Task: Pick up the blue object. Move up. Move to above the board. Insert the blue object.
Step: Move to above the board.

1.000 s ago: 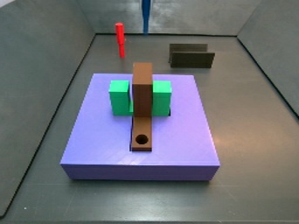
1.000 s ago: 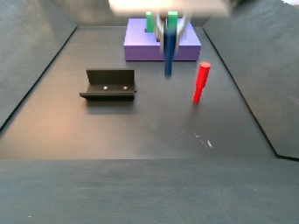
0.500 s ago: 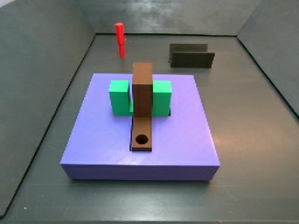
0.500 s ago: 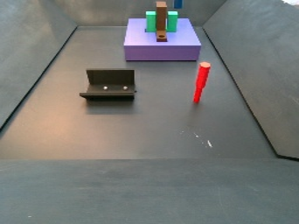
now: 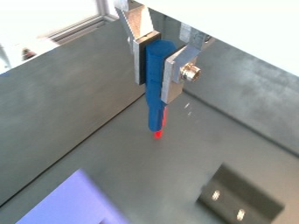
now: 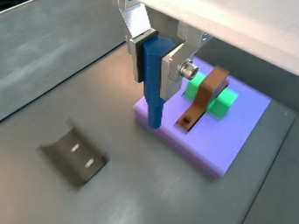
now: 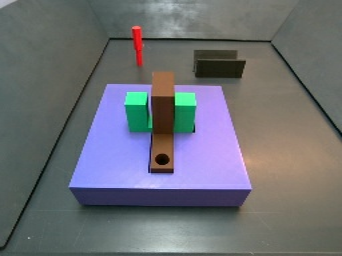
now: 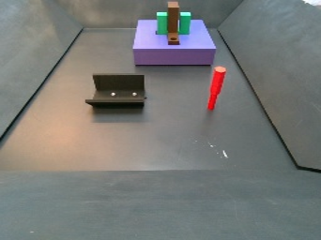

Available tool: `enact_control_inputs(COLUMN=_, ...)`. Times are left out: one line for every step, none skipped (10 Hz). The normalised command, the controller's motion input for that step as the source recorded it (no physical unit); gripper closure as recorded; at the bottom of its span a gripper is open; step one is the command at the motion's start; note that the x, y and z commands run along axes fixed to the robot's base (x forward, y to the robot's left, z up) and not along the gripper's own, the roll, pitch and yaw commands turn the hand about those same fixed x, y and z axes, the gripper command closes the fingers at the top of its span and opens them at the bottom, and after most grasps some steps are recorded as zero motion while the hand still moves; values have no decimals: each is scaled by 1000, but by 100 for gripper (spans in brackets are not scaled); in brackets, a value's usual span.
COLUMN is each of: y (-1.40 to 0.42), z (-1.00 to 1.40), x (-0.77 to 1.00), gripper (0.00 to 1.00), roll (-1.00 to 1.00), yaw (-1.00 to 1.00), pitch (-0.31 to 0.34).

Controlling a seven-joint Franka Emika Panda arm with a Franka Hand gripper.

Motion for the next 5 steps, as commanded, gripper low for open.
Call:
enact_control_inputs(y=-1400, z=199, x=33, gripper=100, roll=21, yaw=39, pitch=69)
enact_control_inputs(y=-1400, z=203, x=47, gripper=100, roll=-4, yaw=24, pitch=76)
enact_control_inputs(y=-1400, z=202, x=81, gripper=100, roll=9, yaw=12, pitch=100)
enact_control_inputs(y=-1400, z=216, x=140, gripper=100, roll=15, yaw=11, pitch=135)
enact_control_inputs(y=-617, z=104, x=100, gripper=100, roll=20, yaw=10, pitch=158)
